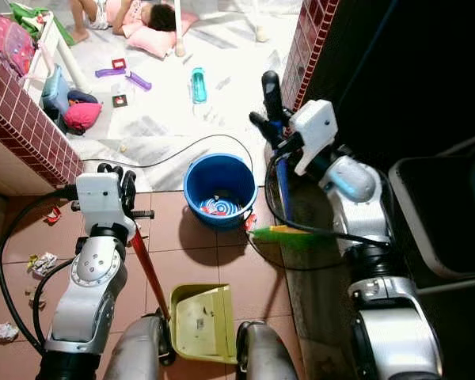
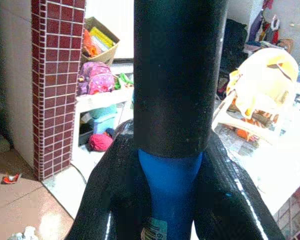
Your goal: Sweep floor
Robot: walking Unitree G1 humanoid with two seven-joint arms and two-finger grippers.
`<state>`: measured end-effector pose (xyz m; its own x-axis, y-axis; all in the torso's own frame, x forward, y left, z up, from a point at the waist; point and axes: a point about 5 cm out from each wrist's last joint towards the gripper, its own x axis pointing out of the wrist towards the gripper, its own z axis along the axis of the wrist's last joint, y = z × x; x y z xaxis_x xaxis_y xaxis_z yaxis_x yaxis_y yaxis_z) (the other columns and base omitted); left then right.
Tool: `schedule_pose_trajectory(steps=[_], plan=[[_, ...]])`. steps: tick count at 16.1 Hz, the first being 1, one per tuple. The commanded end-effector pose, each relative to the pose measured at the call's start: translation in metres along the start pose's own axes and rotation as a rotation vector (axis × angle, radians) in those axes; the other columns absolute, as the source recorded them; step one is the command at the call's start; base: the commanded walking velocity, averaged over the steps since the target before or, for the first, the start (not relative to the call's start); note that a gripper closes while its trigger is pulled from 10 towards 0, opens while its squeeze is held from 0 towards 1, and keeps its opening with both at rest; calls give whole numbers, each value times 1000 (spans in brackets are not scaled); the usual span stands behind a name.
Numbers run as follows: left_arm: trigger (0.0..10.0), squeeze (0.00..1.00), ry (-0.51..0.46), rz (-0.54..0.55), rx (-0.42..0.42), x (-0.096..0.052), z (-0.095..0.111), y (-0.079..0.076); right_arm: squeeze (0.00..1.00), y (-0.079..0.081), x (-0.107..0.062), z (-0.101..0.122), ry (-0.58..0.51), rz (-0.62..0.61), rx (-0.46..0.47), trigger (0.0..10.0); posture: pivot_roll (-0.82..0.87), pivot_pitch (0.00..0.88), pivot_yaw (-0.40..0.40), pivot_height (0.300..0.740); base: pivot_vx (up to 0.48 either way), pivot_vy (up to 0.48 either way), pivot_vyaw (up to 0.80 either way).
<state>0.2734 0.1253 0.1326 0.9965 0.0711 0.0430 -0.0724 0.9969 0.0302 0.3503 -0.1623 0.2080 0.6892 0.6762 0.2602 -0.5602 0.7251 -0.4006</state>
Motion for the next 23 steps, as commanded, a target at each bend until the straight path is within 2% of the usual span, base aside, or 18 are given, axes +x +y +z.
schedule_pose_trajectory(steps=[1, 3, 4, 5, 6, 8, 9, 12, 14, 16, 18, 22, 23], plan=[[10000, 0, 17, -3, 8, -3, -3, 0, 0, -10, 2, 13, -40, -3, -73, 10000, 9, 213, -7, 740, 0, 0, 0], [10000, 0, 19, -5, 11, -4, -4, 0, 0, -15, 1, 12, -40, -50, -110, 10000, 9, 214, -5, 740, 0, 0, 0], [10000, 0, 21, -6, 11, -5, -4, 0, 0, -16, 2, 11, -41, -110, -156, 10000, 13, 221, -6, 740, 0, 0, 0], [10000, 0, 25, -3, 10, -10, -4, 0, 0, -11, 2, 8, -63, -226, -248, 10000, 29, 243, -9, 740, 0, 0, 0], [10000, 0, 26, -3, 10, -11, -4, 0, 0, -10, 2, 8, -69, -238, -249, 10000, 29, 243, -9, 740, 0, 0, 0], [10000, 0, 43, 2, 15, -21, -5, 4, 0, 5, 4, 2, -101, -301, -236, 10000, 53, 288, 2, 740, 0, 0, 0], [10000, 0, 56, 3, 24, -27, -7, 7, 0, 13, 6, -3, -114, -350, -208, 10000, 64, 305, 6, 740, 0, 0, 0], [10000, 0, 73, 1, 27, -37, -6, 9, 0, 22, 12, -11, -113, -502, -142, 10000, 89, 350, 17, 740, 0, 0, 0], [10000, 0, 100, 4, 22, -46, -8, 8, 0, 36, 22, -18, -106, -572, -48, 10000, 114, 389, 23, 740, 0, 0, 0], [10000, 0, 124, 0, 16, -55, -8, 6, 0, 60, 33, -17, -123, -566, 8, 10000, 130, 407, 28, 740, 0, 0, 0], [10000, 0, 130, -4, 15, -56, -7, 6, 0, 72, 37, -19, -128, -549, 67, 10000, 125, 417, 26, 740, 0, 0, 0], [10000, 0, 141, 8, 8, -51, -8, 8, 0, 85, 40, -26, -125, -499, 351, 10000, 100, 410, 13, 740, 0, 0, 0], [10000, 0, 130, 9, 1, -48, -7, 6, 0, 86, 42, -17, -176, -399, 441, 10000, 80, 394, 7, 740, 0, 0, 0]])
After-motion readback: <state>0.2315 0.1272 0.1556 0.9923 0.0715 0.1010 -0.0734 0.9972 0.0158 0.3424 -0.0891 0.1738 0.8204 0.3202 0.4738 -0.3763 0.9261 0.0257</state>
